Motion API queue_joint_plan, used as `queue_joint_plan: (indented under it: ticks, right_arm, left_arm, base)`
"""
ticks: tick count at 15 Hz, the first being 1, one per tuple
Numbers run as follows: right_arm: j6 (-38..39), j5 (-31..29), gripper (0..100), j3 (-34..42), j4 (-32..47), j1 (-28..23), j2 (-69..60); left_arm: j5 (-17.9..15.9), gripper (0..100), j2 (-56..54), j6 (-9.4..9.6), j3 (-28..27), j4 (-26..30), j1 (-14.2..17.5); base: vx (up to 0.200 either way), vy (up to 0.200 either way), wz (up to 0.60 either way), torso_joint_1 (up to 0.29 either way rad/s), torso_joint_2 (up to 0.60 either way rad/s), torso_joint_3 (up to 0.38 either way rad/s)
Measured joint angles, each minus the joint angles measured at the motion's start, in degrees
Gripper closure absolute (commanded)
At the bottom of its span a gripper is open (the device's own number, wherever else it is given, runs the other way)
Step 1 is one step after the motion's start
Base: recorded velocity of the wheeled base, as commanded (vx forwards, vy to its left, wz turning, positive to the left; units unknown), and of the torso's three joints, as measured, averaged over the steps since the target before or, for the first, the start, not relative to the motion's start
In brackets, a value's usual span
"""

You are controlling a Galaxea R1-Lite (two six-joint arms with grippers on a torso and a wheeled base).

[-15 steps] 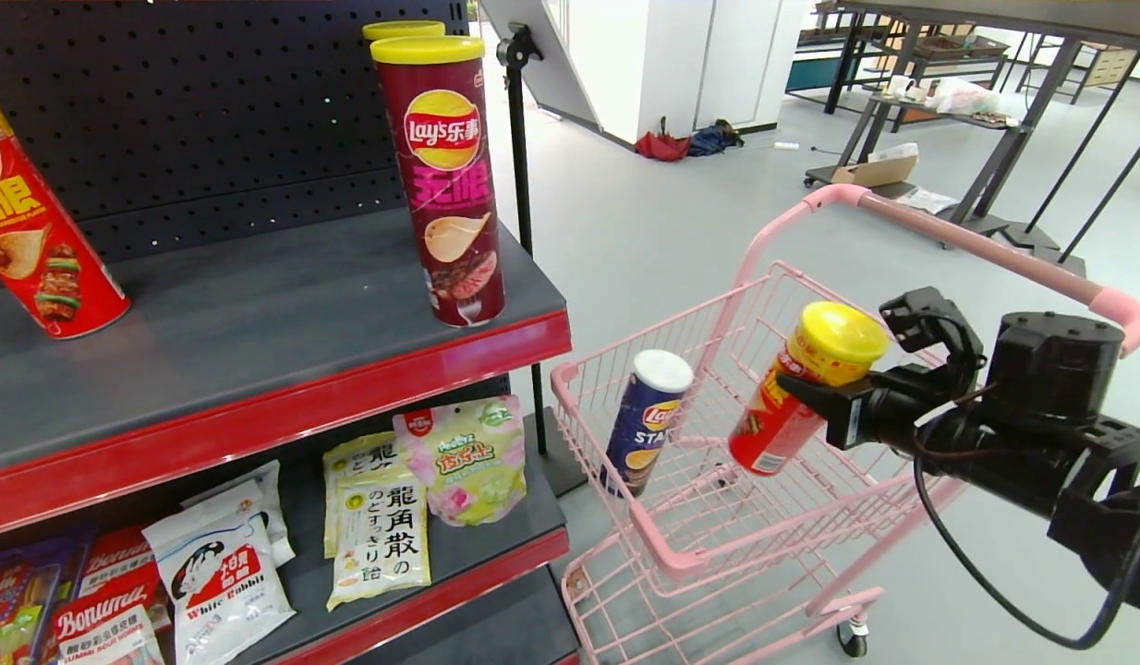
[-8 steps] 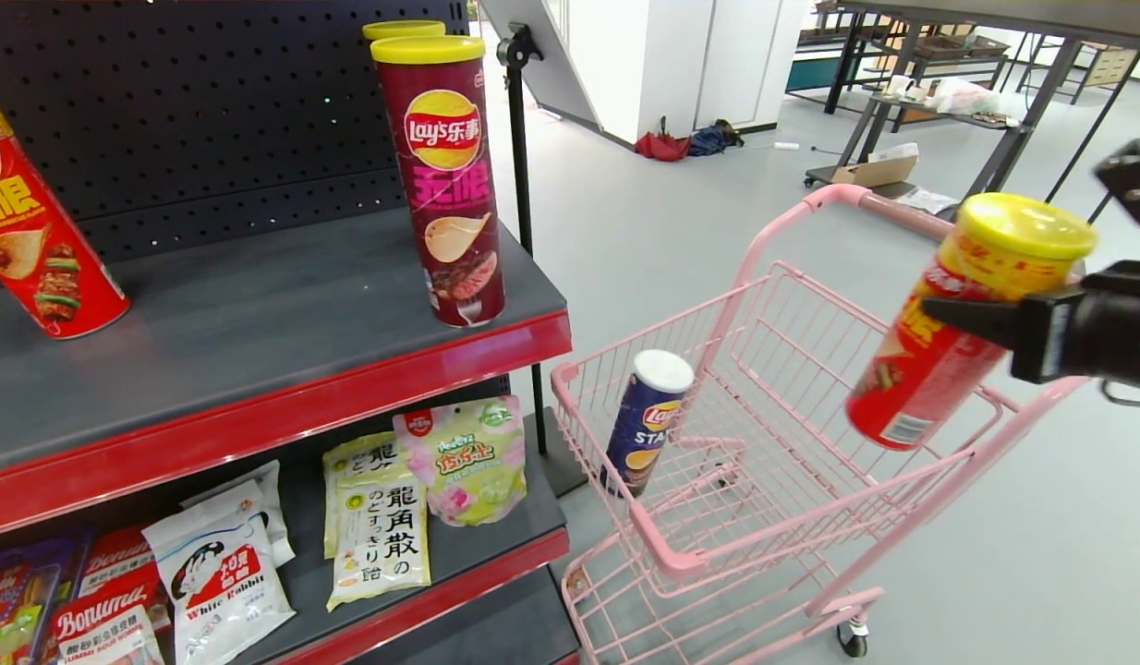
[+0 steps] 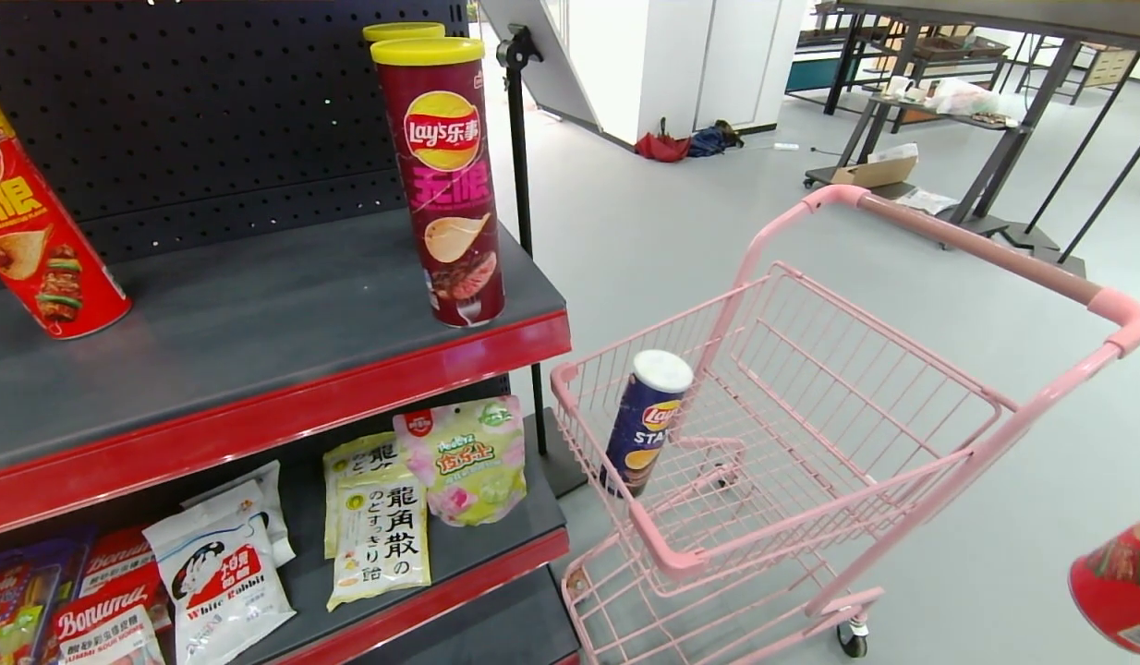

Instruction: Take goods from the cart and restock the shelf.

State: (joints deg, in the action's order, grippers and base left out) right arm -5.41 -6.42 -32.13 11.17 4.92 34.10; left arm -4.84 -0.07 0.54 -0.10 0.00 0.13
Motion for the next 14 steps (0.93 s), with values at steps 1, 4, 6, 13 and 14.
queue_joint_plan:
  ticks: [1, 4, 6, 13, 14]
  right_arm:
    - [-0.16, -0.17, 100, 1.55, 0.16, -0.57, -2.32]
    - [-0.13, -0.30, 100, 3.43, 0.24, -1.35, -5.96]
    - [-0.13, -0.20, 100, 3.86, 0.16, -1.38, -6.75]
    - [-0.16, 0.09, 100, 4.68, 0.05, -1.10, -6.79]
    - [-0.16, 0.09, 100, 4.68, 0.02, -1.10, -6.64]
  left_arm:
    - [0.02, 0, 0.00, 0.00, 0.00, 0.00, 0.02]
    - [0.00, 0, 0.00, -0.02, 0.00, 0.02, 0.02]
    - [0.00, 0, 0.00, 0.00, 0.00, 0.00, 0.00]
    - [0.00, 0, 0.00, 0.00, 0.00, 0.00, 0.02]
    - [0.00, 0, 0.00, 0.00, 0.00, 0.00, 0.00]
  base:
    - [0.000, 0.000, 0.00, 0.000, 0.00, 0.000]
    - [0.000, 0.000, 0.00, 0.067, -0.22, -0.138]
    - [0.000, 0.000, 0.00, 0.164, -0.49, -0.320]
    - [0.000, 0.000, 0.00, 0.210, -0.56, -0.352]
    - [0.000, 0.000, 0.00, 0.183, -0.44, -0.261]
